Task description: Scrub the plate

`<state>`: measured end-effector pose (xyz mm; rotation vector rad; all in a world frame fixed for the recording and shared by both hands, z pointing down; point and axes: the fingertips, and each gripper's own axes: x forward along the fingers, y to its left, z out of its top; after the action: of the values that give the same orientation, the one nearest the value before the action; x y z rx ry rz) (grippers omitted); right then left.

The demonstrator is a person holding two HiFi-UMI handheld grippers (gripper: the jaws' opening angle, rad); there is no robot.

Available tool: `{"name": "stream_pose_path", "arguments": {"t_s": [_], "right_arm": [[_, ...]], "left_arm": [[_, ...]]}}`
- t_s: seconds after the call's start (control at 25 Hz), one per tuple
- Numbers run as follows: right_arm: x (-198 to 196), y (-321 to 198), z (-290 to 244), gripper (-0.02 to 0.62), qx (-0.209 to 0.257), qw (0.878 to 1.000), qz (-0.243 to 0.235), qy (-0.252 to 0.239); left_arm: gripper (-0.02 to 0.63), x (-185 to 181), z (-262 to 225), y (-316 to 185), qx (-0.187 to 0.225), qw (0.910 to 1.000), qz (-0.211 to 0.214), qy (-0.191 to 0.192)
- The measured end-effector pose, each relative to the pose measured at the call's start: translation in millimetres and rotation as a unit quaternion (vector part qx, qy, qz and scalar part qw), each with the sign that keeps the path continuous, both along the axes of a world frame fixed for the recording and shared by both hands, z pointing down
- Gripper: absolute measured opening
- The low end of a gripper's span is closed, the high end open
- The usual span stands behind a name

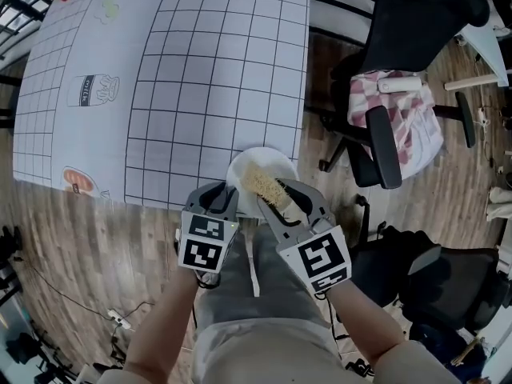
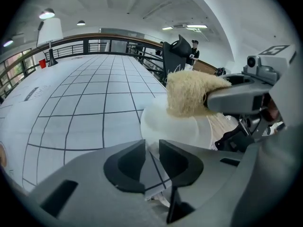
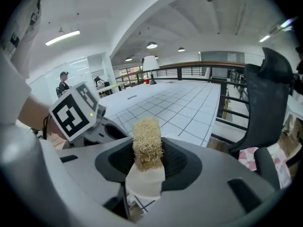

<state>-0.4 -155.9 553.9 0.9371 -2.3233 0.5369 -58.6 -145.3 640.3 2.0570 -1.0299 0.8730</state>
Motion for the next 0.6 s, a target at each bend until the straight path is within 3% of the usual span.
{"name": "stream_pose_path", "arguments": {"t_s": [0.16,0.4,0.6], "right_arm": [[-16.7,19.6,18.4,0.150,-0.031,0.999,-0.015,0.009],[-15.1,16.6,36.7,0.146,-0.037,0.999,-0.012,0.021],[-6.1,16.1,43.2,0.141,-0.053,0.998,-0.027,0.026]], "left_arm": [[0.101,0.4,-0.4,-0.8,0.000,1.0000,0.000,0.000],[0.101,-0.5,-0.5,-0.7,0.006,1.0000,-0.001,-0.002],[0.101,-2.5,0.1,-3.1,-0.002,0.9995,-0.022,0.021]]}}
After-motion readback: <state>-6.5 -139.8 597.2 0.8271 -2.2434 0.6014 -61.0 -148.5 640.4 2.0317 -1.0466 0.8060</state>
